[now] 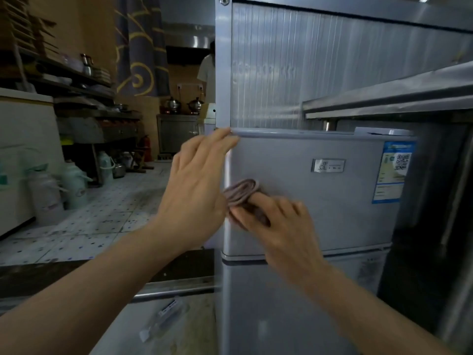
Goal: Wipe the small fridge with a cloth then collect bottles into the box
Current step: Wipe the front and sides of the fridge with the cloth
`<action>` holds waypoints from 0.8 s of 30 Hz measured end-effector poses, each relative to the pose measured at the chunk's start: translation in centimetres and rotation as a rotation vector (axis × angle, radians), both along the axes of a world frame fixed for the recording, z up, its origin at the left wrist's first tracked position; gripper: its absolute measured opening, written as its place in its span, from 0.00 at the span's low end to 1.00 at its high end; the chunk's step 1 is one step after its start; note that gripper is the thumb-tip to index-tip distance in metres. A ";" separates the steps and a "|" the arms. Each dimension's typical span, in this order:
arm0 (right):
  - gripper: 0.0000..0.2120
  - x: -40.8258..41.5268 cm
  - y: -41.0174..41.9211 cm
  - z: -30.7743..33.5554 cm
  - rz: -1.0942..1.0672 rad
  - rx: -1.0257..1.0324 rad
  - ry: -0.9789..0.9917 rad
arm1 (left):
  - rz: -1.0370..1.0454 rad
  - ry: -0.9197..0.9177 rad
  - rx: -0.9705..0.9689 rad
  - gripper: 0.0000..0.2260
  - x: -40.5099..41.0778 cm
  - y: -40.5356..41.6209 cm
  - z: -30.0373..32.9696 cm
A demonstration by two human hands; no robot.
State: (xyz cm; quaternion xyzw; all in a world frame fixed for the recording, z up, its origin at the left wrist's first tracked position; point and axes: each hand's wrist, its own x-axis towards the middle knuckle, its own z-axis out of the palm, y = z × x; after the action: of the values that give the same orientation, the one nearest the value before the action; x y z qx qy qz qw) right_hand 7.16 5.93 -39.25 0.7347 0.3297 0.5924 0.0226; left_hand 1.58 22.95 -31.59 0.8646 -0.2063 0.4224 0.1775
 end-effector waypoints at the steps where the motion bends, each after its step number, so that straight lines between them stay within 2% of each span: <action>1: 0.24 0.3 -0.5 1.2 -0.016 0.070 -0.006 | 0.014 -0.037 0.036 0.32 0.4 -0.5 0.7; 3: 0.29 0.7 -0.6 2.3 -0.041 0.179 0.008 | 0.052 -0.058 0.050 0.31 1.4 -1.5 1.7; 5: 0.27 0.5 0.4 0.9 -0.064 0.255 -0.002 | 0.085 -0.050 0.041 0.30 2.4 -2.3 1.8; 7: 0.26 0.4 0.9 -1.4 -0.090 0.242 -0.012 | 0.117 -0.065 0.014 0.30 2.7 -2.5 1.3; 9: 0.26 0.9 -0.8 -2.0 -0.093 0.197 -0.021 | 0.121 -0.079 -0.036 0.31 2.8 -2.8 0.9; 13: 0.24 2.4 -7.0 -1.1 -0.139 0.350 0.066 | 0.143 -0.124 -0.094 0.30 3.0 -3.7 0.4; 14: 0.22 2.5 -8.5 -1.2 -0.170 0.405 0.120 | 0.151 -0.134 -0.106 0.30 3.0 -3.9 0.3; 17: 0.20 3.0 -11.9 -1.6 -0.227 0.735 0.275 | 0.160 -0.142 -0.126 0.30 3.2 -4.3 0.1; 19: 0.21 3.0 -12.0 -1.3 -0.267 0.860 0.278 | 0.172 -0.139 -0.118 0.30 3.2 -4.5 0.2; 21: 0.25 2.6 -9.4 -1.4 -0.228 0.840 0.228 | 0.227 -0.136 -0.086 0.30 3.2 -4.7 0.3; 24: 0.18 1.6 -4.9 -1.8 -0.044 0.679 0.158 | 0.275 -0.180 -0.005 0.29 3.4 -6.1 0.4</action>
State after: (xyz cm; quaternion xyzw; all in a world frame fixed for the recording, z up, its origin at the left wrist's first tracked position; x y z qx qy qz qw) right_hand 8.77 1.05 -41.02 0.7508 0.0985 0.6090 -0.2361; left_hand 4.96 16.82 -31.22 0.8431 -0.1001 0.5187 0.1008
